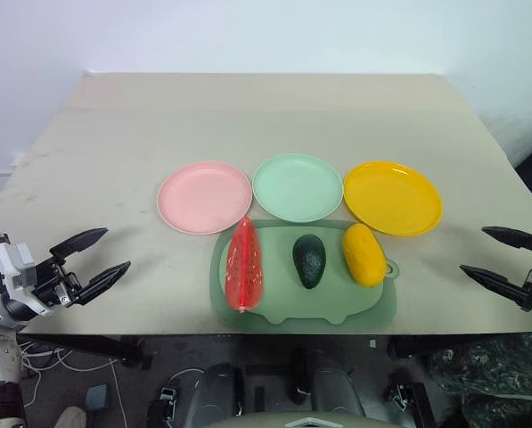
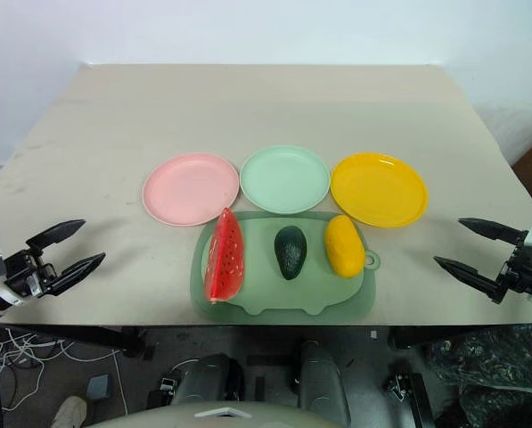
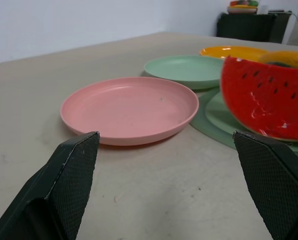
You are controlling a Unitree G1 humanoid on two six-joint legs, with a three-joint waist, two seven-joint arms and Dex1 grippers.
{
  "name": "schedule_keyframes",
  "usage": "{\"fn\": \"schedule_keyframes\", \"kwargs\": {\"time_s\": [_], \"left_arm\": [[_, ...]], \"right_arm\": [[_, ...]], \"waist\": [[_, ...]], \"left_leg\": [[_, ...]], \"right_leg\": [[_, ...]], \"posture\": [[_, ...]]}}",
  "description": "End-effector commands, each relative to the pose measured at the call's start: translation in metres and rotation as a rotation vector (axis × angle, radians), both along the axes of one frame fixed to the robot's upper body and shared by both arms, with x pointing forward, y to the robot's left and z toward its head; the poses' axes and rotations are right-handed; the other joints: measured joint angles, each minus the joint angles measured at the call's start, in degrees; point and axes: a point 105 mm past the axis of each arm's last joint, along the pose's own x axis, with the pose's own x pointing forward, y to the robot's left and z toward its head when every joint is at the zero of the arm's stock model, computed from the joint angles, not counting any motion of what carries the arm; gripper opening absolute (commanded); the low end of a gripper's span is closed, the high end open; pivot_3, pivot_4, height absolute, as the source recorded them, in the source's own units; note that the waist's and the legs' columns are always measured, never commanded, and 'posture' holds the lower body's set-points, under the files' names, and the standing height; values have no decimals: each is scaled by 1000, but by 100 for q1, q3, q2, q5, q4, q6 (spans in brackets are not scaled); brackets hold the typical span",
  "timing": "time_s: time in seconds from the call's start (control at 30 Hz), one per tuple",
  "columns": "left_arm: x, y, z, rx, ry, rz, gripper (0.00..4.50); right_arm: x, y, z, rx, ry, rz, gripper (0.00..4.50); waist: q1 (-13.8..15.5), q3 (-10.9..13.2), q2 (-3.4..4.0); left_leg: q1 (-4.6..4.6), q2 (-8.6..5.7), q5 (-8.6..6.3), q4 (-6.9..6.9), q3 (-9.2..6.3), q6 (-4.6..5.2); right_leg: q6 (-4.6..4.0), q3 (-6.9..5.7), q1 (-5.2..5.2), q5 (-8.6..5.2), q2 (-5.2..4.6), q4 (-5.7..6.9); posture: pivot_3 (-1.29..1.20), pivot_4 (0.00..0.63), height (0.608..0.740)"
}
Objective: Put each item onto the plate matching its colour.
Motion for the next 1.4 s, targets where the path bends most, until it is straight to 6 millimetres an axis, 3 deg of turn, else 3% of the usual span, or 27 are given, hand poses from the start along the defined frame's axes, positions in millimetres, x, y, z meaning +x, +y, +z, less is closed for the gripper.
{"fn": "schedule_keyframes", "kwargs": {"time_s": [0.03, 0.37, 0.73, 1.0, 1.2, 1.4], "left_arm": [[-3, 0, 9, 13, -53, 17, 4480], [0, 4, 10, 11, -75, 29, 4480], [-13, 8, 6, 65, -55, -10, 4480], [-15, -6, 7, 90, -76, -71, 4480], [-5, -18, 7, 74, -92, -88, 4480], [1, -23, -2, 51, -76, -118, 4480]], "right_arm": [[3, 0, 7, -31, -26, 16, 4500], [-3, 10, 10, -14, -31, 22, 4500], [-6, 20, 5, 1, 7, 57, 4500], [4, 69, 9, 23, 97, 123, 4500], [7, 93, 18, 41, 188, 90, 4500], [8, 133, 21, 57, 312, 49, 4500]], "waist": [[0, 0, 0], [17, -1, 8], [-9, -2, 11], [6, -3, 13], [14, -4, 12], [-5, -4, 12]], "left_leg": [[0, 0, 0, 0, 0, 0], [-3, 1, 0, 0, -1, -1], [-32, 2, 1, 3, 0, -1], [-45, 3, 1, 12, -2, -1], [-50, 0, 1, 14, -3, -1], [-50, 1, 1, 16, -4, -1]], "right_leg": [[-1, 0, 0, 0, 0, 0], [3, -1, -2, -2, -1, 0], [0, 0, -32, 0, 1, 5], [-19, -1, -41, 12, 1, 7], [-20, -1, -42, 12, -1, 6], [-20, -1, -44, 13, 5, 7]], "posture": [[0, 150, 733], [0, 150, 733], [0, 150, 733], [0, 150, 733], [0, 150, 733], [0, 150, 733]]}}
